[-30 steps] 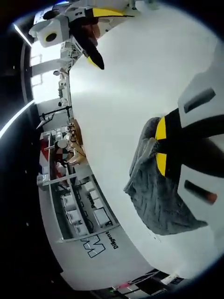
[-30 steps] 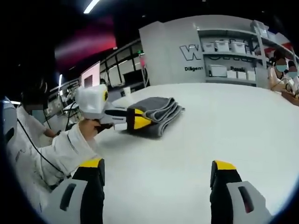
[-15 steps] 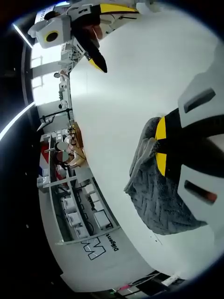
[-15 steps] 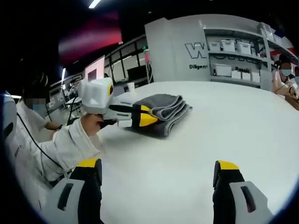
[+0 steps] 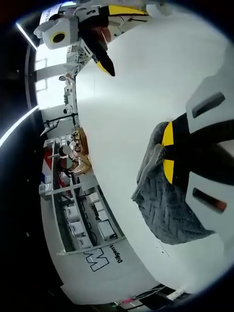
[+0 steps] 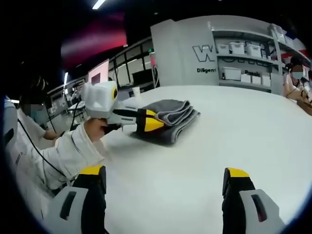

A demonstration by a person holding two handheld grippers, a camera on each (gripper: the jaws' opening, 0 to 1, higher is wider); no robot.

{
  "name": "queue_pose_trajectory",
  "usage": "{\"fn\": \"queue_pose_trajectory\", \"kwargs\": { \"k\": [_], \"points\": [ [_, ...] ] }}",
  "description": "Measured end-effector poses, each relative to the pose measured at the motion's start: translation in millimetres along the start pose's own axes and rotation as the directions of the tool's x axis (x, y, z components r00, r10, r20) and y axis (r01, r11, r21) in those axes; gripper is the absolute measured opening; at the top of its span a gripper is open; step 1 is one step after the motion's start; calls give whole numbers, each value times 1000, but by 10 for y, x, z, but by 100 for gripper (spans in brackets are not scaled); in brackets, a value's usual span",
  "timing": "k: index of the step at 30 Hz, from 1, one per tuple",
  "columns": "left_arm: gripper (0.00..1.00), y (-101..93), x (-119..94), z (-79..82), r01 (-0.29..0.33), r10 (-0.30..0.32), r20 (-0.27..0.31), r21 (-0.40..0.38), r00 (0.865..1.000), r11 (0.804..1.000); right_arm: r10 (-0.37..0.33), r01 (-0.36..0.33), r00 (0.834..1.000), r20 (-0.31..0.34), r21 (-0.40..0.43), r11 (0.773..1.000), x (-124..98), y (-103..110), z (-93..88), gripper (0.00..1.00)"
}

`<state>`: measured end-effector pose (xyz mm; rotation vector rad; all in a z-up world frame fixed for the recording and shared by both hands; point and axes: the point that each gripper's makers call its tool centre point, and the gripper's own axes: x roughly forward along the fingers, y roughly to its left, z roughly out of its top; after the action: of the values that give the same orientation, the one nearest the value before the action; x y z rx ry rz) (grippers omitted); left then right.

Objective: Open the folded towel by lifting each exposed corner and separating the folded layers until the towel lies flat within the target outline without major curled edges

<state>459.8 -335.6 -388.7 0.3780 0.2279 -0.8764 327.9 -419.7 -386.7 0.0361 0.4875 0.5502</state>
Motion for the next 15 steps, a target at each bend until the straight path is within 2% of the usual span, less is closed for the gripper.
{"fn": "queue_pose_trajectory", "kwargs": {
  "k": [5,15],
  "points": [
    [5,65,-60,124,-17,21,63,-52,998,999,0,0,1000,-4,-1,1000,3,3,-6,99],
    [5,252,-178,287,-38,58,145,-136,988,990,-8,8,1000,-13,-3,1000,13,-5,-13,99]
  ]
}}
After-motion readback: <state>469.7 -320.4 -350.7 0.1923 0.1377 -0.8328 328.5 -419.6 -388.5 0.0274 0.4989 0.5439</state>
